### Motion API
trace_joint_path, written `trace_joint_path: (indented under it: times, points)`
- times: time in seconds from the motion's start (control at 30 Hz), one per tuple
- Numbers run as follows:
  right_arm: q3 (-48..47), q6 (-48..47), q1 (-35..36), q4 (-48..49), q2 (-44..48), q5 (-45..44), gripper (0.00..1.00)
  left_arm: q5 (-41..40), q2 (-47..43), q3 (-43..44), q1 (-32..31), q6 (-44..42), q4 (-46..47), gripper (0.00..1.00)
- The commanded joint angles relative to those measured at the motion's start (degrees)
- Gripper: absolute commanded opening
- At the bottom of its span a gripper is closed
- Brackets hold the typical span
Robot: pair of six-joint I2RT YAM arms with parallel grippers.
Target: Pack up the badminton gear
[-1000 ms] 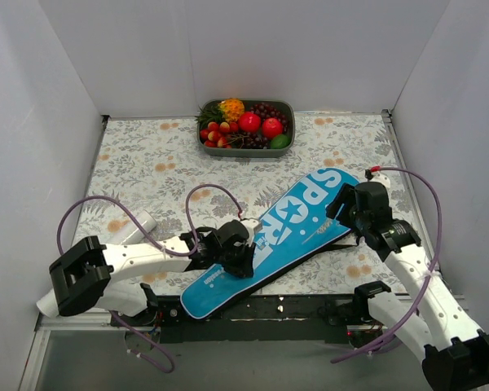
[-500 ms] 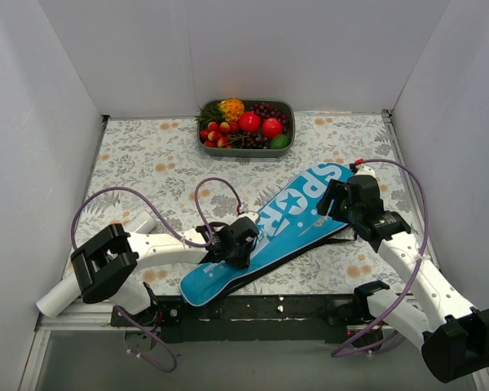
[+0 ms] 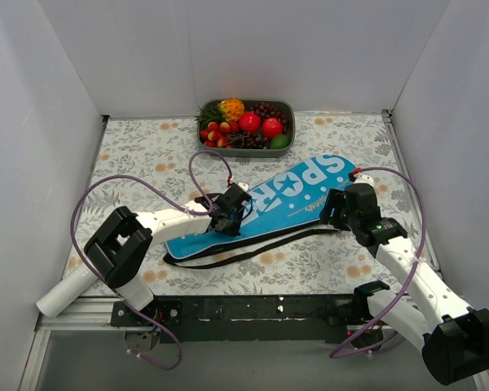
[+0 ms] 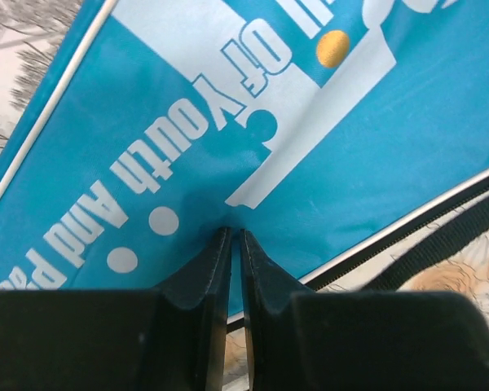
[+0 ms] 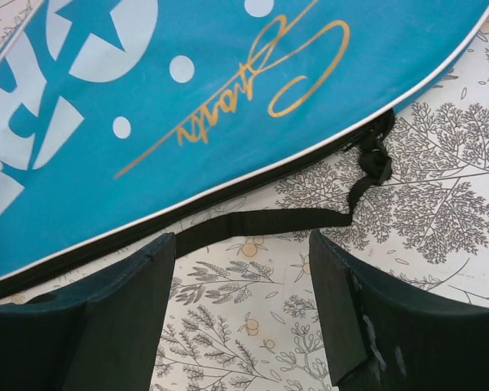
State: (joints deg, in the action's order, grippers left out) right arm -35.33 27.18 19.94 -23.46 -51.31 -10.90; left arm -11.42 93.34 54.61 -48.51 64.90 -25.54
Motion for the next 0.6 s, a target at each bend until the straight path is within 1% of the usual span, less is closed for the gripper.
trace_joint_path:
  times: [0.0,0.17,0.27,0.3,0.4,0.57]
  points:
    - [0.7,-1.4,0.2,1.1,0.4,-3.4,0.73,-3.0,-0.8,3.0,3.5,-4.9,-2.2,0.09]
    - [0.7,-2.0,0.2,1.4,-1.2,-4.3,0.71,-1.8,-2.3,2.9,6.6,-6.4,-2.3,0.09]
    - [0.9,-2.4,0.1,3.2,-2.6,-3.3,0.66,-1.3,-3.8,1.9,6.9,-6.5,-2.0,0.10]
    - [1.0,-2.7,0.2,3.8,-3.0,-3.0,0.62,-1.2,-4.1,1.2,6.9,-6.4,-2.0,0.10]
    - [1.2,-2.8,0.2,4.4,-5.6,-2.8,0.58,-0.4,-5.6,-0.4,6.9,-6.3,-1.8,0.10]
    - [2.8,-2.5,0.2,8.3,-10.6,-2.6,0.52,1.0,-8.0,-2.0,7.0,-5.9,-1.2,0.11]
